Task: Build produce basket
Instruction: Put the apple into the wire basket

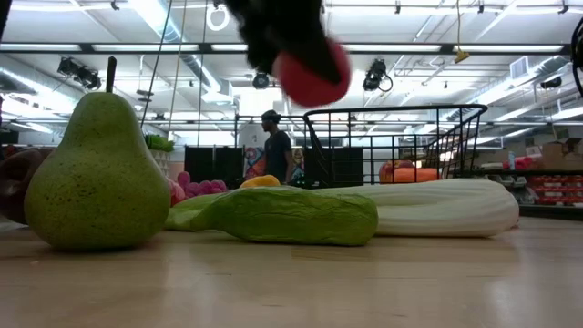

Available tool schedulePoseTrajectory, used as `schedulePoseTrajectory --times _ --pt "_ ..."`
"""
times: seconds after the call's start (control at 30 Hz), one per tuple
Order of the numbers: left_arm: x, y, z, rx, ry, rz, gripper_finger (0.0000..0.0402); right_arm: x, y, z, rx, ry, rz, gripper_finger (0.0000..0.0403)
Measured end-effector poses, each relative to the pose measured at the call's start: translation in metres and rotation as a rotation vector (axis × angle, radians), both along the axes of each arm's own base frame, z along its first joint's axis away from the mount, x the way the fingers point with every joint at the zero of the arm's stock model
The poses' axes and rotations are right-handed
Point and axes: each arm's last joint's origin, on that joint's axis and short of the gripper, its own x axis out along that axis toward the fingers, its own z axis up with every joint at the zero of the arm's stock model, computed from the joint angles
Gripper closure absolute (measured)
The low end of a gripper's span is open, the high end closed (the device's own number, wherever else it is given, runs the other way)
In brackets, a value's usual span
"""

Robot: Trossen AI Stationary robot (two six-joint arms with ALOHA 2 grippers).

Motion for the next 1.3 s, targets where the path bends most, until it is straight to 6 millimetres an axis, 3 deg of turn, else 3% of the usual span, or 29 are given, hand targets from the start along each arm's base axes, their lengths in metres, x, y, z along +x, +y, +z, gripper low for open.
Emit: schedulePoseTrajectory --times 0.27,0.8,0.93,1.13,1.3 --pt "-0.013 -0.007 -0.010 0.048 0.147 -0.017 0.0049 0.000 0.000 0.000 0.000 0.000 0.000 0.0156" --pt "-0.018 -0.025 -0.007 0.225 0.194 -0.213 0.0049 0.000 0.000 0.000 -0.004 -0.001 0.003 0.0156" --pt "-0.008 -0.037 0.000 0.324 0.185 -0.285 0.0049 0.000 0.000 0.000 -0.006 0.000 0.003 0.0156" --pt "0.024 -0.061 0.012 0.479 0.162 -0.325 0.0049 0.000 0.001 -0.001 -0.014 0.004 0.003 0.0156" --pt "0.046 -0.064 0.017 0.532 0.232 -0.312 0.0049 0.000 0.001 -0.001 -0.014 0.005 0.003 0.0156"
